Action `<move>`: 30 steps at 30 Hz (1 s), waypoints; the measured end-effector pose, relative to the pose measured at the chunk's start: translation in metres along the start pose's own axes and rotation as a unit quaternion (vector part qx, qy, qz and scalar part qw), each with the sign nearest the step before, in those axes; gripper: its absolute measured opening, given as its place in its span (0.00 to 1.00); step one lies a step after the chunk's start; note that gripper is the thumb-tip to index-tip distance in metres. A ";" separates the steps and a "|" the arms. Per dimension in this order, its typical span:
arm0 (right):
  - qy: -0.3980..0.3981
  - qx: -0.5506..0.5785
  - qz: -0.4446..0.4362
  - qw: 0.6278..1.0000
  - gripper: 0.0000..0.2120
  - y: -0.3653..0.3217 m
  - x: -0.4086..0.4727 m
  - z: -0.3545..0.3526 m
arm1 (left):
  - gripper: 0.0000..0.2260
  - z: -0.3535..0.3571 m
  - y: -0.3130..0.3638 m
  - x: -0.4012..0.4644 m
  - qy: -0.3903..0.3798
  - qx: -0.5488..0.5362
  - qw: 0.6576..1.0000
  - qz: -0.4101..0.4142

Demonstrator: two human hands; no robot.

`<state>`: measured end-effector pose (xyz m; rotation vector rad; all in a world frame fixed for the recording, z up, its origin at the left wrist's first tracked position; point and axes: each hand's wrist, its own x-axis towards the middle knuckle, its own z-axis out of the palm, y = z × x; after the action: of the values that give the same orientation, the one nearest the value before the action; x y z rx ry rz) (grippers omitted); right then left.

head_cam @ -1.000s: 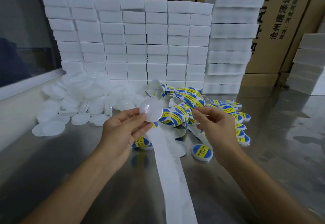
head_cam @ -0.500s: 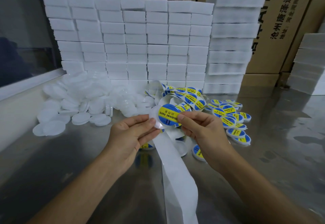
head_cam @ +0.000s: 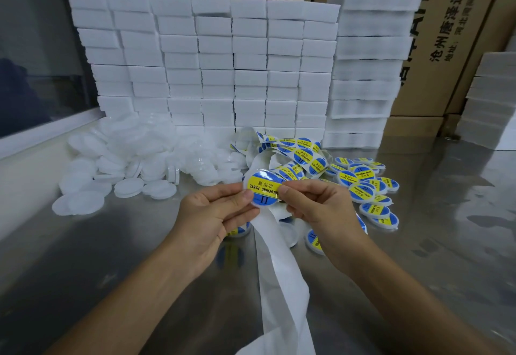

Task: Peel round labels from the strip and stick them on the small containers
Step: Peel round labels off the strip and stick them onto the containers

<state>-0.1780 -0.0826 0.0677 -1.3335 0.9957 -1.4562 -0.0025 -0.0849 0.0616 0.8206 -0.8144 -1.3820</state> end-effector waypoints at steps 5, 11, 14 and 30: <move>0.007 -0.009 -0.004 1.000 0.06 0.000 0.000 0.000 | 0.20 0.000 0.000 -0.001 -0.004 0.011 1.000 0.002; 0.025 -0.026 -0.014 0.999 0.05 0.003 0.000 -0.001 | 0.17 0.001 0.000 -0.003 -0.009 0.044 0.999 0.018; 0.030 -0.035 -0.016 0.999 0.06 0.003 0.001 -0.001 | 0.17 0.003 0.000 -0.005 -0.009 0.057 0.998 0.029; 0.089 -0.161 -0.126 0.975 0.04 0.012 0.003 -0.002 | 0.07 0.013 0.002 -0.016 -0.021 0.152 0.981 0.121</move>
<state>-0.1785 -0.0883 0.0570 -1.6309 1.2544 -1.6786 -0.0131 -0.0689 0.0695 0.8943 -1.1374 -1.0761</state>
